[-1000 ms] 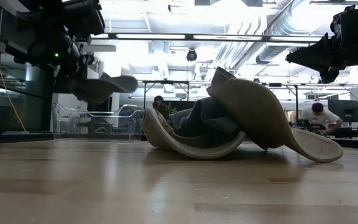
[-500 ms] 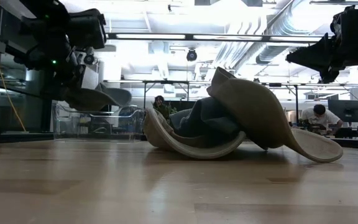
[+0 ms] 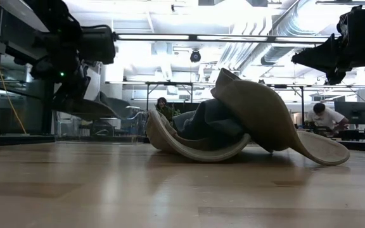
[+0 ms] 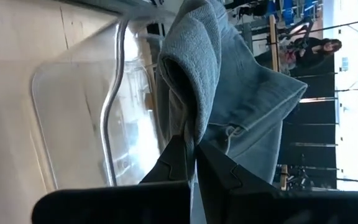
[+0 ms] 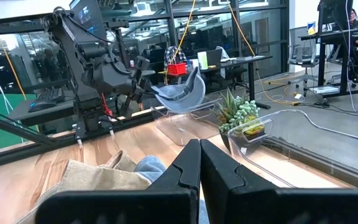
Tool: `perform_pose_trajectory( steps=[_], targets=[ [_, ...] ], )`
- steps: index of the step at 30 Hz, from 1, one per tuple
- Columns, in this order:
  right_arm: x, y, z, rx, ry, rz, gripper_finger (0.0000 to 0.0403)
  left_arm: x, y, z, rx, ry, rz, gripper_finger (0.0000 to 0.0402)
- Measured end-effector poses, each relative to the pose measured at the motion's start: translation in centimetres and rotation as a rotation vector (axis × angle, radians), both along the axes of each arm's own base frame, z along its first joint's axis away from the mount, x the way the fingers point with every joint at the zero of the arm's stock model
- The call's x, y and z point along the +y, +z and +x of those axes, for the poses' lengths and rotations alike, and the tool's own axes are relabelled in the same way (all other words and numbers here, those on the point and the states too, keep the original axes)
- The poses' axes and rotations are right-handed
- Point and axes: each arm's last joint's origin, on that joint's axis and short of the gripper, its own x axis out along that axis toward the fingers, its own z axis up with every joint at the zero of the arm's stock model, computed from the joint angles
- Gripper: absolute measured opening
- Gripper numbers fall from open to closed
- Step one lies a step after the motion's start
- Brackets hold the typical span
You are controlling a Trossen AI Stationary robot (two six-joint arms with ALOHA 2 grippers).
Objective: Pick & Place hat
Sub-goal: Put the left gray cap into the left transparent bin
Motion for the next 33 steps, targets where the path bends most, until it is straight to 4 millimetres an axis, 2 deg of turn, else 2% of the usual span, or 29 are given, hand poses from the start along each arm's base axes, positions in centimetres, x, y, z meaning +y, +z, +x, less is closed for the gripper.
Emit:
perform_pose_trajectory(
  steps=[17,33],
  targets=[
    [0.0,0.0,0.0,0.0,0.0,0.0,0.0,0.6,-2.7,2.4,-0.008,-0.027,-0.043,0.0],
    [0.0,0.0,0.0,0.0,0.0,0.0,0.0,0.8,-2.6,3.3,-0.022,-0.086,-0.047,0.0]
  ],
)
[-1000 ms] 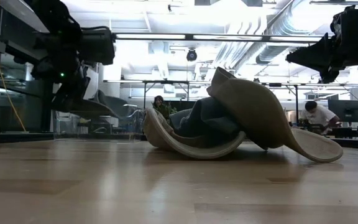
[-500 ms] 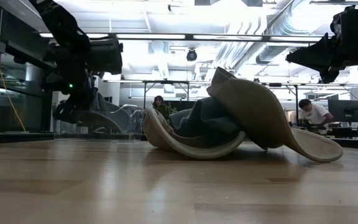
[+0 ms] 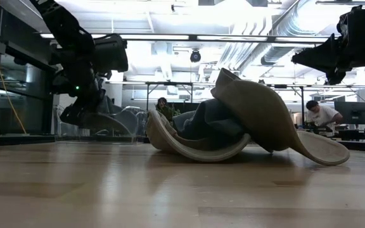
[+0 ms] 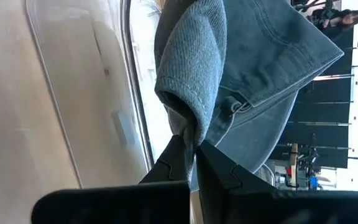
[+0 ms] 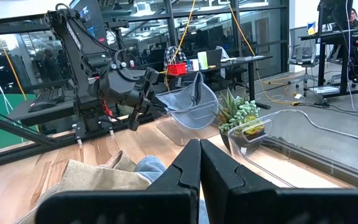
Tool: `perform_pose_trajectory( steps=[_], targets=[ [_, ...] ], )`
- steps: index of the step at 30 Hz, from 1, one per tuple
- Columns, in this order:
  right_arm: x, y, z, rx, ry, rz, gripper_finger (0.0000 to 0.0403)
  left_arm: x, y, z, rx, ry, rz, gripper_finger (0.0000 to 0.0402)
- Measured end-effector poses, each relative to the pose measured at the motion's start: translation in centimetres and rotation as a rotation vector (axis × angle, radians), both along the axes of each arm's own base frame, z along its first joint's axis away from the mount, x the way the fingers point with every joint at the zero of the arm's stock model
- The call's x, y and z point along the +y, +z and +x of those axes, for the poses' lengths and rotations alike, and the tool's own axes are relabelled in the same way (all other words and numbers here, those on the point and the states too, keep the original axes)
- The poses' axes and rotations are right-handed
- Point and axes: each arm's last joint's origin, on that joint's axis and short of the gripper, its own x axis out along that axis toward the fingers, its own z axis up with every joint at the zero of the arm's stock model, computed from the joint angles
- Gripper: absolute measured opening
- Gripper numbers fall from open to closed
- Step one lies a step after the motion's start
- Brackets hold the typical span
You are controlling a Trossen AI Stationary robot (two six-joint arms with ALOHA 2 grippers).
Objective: Pick & Place hat
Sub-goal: Put the left gray cap into the left transparent bin
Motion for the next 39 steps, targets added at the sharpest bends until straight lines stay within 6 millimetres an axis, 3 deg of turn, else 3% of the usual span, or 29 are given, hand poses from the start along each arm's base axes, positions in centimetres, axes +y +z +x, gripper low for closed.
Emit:
perform_pose_trajectory(
  steps=[33,39],
  targets=[
    [0.0,0.01,0.0,0.0,0.0,0.0,0.0,-0.03,-0.03,0.12,0.004,-0.027,-0.032,0.0001],
    [0.0,0.0,0.0,0.0,0.0,0.0,0.0,-0.02,-0.02,0.13,0.001,-0.026,-0.03,0.0037]
  ],
)
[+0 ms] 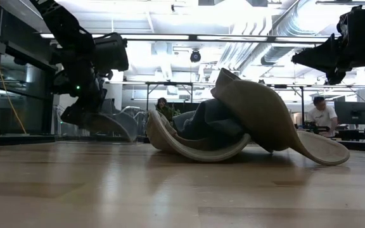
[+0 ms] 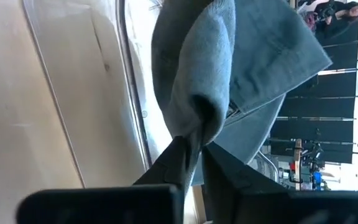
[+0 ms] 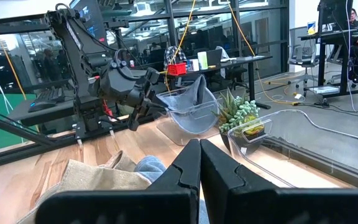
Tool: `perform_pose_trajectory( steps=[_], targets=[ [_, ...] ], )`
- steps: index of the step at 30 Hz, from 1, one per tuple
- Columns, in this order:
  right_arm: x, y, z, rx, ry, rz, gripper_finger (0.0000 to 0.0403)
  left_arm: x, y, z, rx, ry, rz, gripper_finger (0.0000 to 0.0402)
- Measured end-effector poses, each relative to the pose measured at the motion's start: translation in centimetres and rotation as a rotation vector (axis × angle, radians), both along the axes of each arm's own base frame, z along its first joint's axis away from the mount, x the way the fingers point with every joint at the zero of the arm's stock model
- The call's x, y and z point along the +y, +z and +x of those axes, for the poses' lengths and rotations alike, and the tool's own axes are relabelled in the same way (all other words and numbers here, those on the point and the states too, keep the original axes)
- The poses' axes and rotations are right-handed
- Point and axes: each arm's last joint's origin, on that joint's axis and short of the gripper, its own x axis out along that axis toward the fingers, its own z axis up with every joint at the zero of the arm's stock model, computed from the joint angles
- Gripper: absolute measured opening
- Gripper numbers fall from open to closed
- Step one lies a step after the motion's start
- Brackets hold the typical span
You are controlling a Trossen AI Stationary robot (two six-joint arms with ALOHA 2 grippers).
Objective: Pick & Place hat
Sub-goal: Put the left gray cap into the left transparent bin
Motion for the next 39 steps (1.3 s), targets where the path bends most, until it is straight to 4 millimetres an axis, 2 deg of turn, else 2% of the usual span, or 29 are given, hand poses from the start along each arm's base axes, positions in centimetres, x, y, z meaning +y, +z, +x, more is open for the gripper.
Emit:
perform_pose_trajectory(
  steps=[7,12,22,39],
  targets=[
    [0.0,0.0,0.0,0.0,0.0,0.0,0.0,0.1,0.2,0.3,-0.042,0.002,0.016,0.0118],
    [0.0,0.0,0.0,0.0,0.0,0.0,0.0,0.1,0.3,0.4,-0.059,0.003,0.023,0.0145],
    [0.0,0.0,0.0,0.0,0.0,0.0,0.0,0.1,0.3,0.6,-0.087,-0.011,0.003,0.0149],
    [0.0,0.0,0.0,0.0,0.0,0.0,0.0,-0.1,2.6,-0.3,-0.129,-0.041,0.026,0.015]
  ],
)
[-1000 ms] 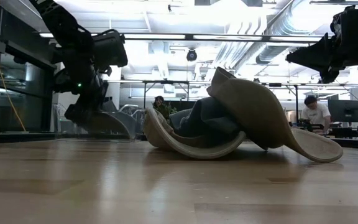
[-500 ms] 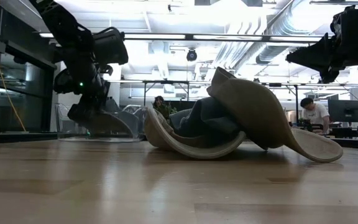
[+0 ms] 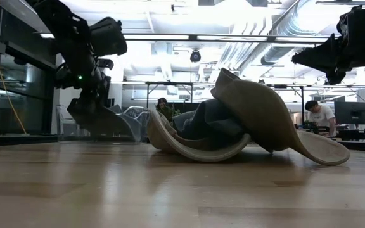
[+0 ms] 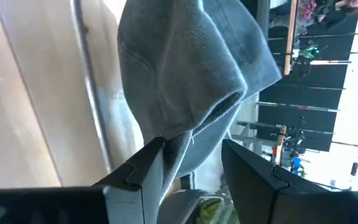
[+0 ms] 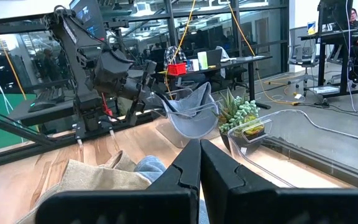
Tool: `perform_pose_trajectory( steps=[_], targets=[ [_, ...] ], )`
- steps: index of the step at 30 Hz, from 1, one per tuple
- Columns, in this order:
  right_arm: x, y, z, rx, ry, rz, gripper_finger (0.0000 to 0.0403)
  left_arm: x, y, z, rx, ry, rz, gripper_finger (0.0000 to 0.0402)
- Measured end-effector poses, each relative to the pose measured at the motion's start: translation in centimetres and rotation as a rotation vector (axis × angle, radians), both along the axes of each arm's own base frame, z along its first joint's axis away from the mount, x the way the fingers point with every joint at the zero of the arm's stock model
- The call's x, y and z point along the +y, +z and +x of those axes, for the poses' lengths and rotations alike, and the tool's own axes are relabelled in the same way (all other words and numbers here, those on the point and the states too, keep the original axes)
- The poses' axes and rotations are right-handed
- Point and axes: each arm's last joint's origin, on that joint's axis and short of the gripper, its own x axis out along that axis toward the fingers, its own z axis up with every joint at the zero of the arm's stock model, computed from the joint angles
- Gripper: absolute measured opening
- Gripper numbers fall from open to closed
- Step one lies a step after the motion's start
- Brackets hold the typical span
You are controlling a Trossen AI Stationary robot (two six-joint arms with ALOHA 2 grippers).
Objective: Pick & Place hat
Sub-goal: Put the left gray cap into the left transparent bin
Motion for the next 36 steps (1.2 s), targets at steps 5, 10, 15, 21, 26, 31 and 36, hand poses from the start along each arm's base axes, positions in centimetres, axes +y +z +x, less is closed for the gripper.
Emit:
perform_pose_trajectory(
  steps=[5,10,15,21,26,31,36],
  targets=[
    [0.0,0.0,0.0,-0.001,0.0,0.0,0.0,0.0,0.4,-0.2,-0.014,0.002,0.007,0.0149],
    [0.0,0.0,0.0,0.0,0.0,0.0,0.0,-0.1,0.6,-0.2,-0.037,-0.018,-0.02,0.0149],
    [0.0,0.0,0.0,0.0,0.0,0.0,0.0,-0.1,0.9,-0.1,-0.058,-0.025,-0.024,0.0149],
    [0.0,0.0,0.0,0.0,0.001,0.0,0.0,-0.1,2.2,-0.2,-0.058,-0.05,-0.001,0.0149],
    [0.0,0.0,0.0,-0.001,0.0,0.0,0.0,-0.3,2.7,-0.4,-0.075,-0.083,-0.023,0.0149],
    [0.0,0.0,0.0,0.0,0.0,0.0,0.0,-0.4,2.6,-0.6,-0.051,-0.098,-0.052,0.0149],
    [0.0,0.0,0.0,0.0,0.0,0.0,0.0,-0.4,2.9,-0.7,-0.062,-0.094,-0.035,0.016]
  ],
)
